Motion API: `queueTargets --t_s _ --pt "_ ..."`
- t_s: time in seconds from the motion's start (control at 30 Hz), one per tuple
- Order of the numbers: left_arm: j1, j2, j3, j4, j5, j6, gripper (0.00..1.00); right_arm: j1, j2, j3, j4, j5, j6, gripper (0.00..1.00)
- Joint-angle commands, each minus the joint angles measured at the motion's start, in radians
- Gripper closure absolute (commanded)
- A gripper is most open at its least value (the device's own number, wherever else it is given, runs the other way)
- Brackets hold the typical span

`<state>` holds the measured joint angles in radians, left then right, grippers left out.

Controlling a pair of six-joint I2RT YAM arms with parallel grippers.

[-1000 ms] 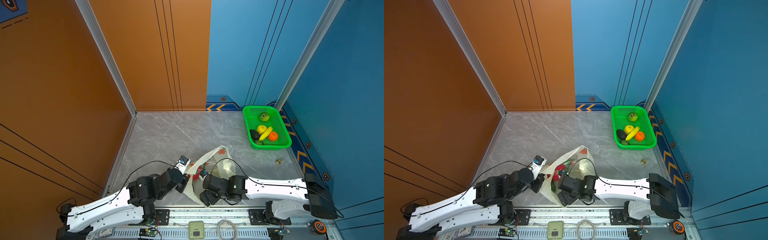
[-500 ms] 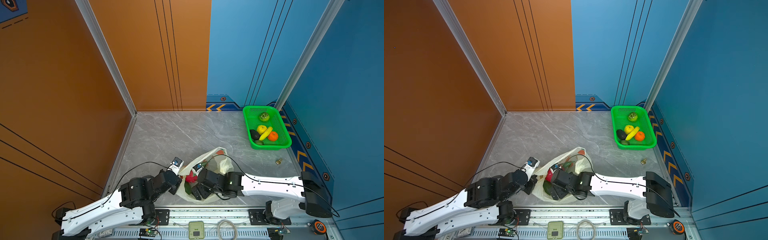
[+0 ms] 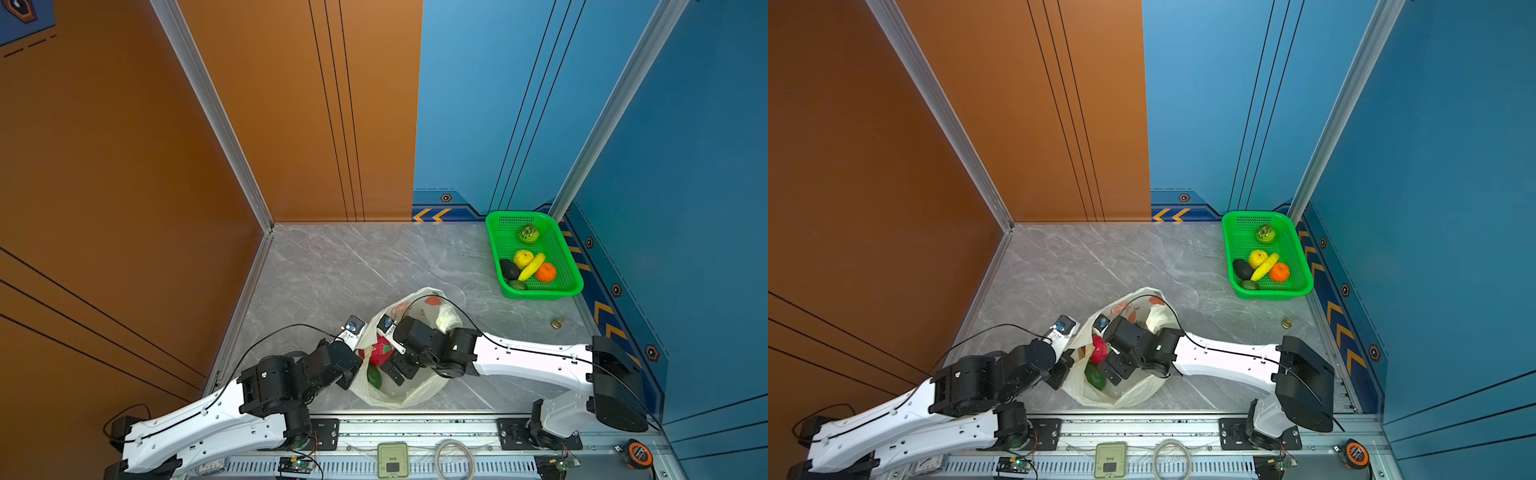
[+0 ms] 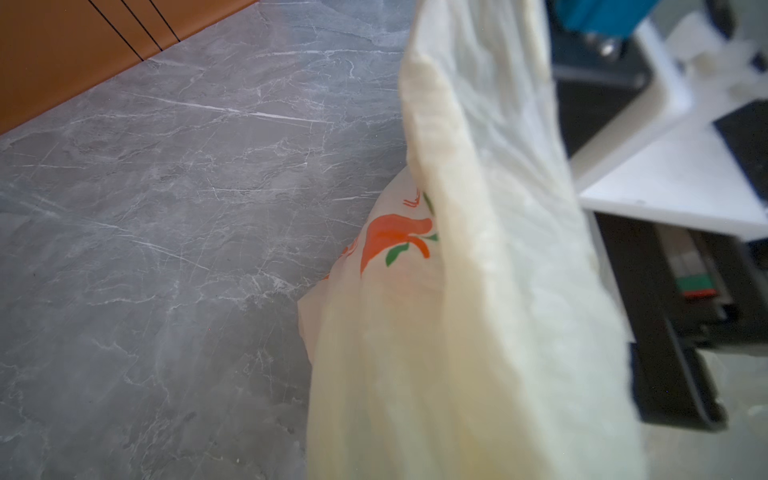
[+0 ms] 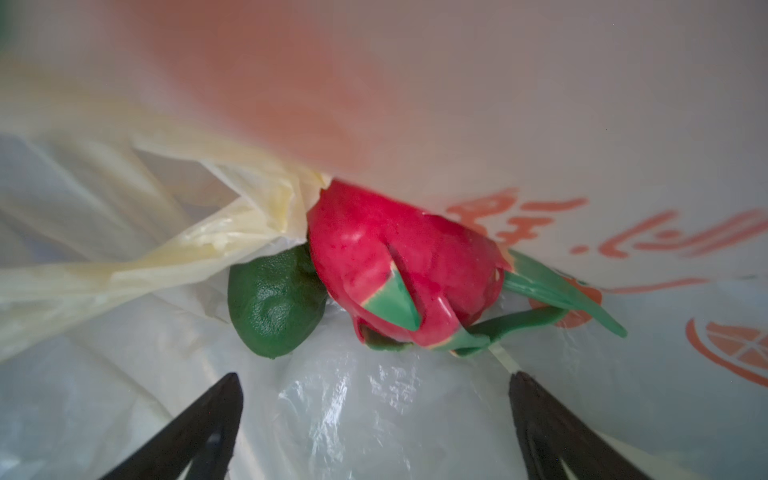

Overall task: Untie the knot of the plastic bag and take out the fruit
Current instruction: 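Close the right gripper on the red dragon fruit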

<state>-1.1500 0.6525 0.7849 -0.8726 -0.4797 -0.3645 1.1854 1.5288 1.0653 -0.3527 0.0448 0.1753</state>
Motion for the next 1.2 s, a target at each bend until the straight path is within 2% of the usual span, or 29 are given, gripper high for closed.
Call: queueTargets --t_s 0.0,0.27,0.53,0.67,0.83,0.9,1.0,1.17 --pt "0.013 -0.008 -0.004 0.023 -0.028 0.025 1.00 0.007 0.019 0.003 0.098 -0.030 -0.156 0.00" --pt "0.018 -0.008 -0.013 0.052 -0.019 0.040 1.00 -0.022 0.029 -0.132 0.354 -0.046 -0.319 0.00" --pt "0.018 -0.013 -0.015 0.058 -0.007 0.050 1.00 -0.082 0.112 -0.125 0.417 -0.074 -0.403 0.00" --pt "0.019 -0.012 -0.019 0.062 -0.001 0.050 1.00 -0.089 0.198 -0.083 0.381 -0.090 -0.448 0.00" --pt "0.019 -0.020 -0.016 0.061 -0.002 0.053 1.00 -0.092 0.253 -0.065 0.361 -0.089 -0.432 0.01" --pt "0.020 -0.026 -0.017 0.062 -0.006 0.053 1.00 -0.092 0.249 -0.066 0.357 -0.085 -0.410 0.07" --pt "0.023 -0.028 -0.018 0.062 -0.008 0.053 1.00 -0.092 0.233 -0.067 0.348 -0.076 -0.377 0.21" --pt "0.024 -0.018 -0.015 0.062 -0.007 0.055 1.00 -0.074 0.204 -0.080 0.331 -0.057 -0.357 0.30"
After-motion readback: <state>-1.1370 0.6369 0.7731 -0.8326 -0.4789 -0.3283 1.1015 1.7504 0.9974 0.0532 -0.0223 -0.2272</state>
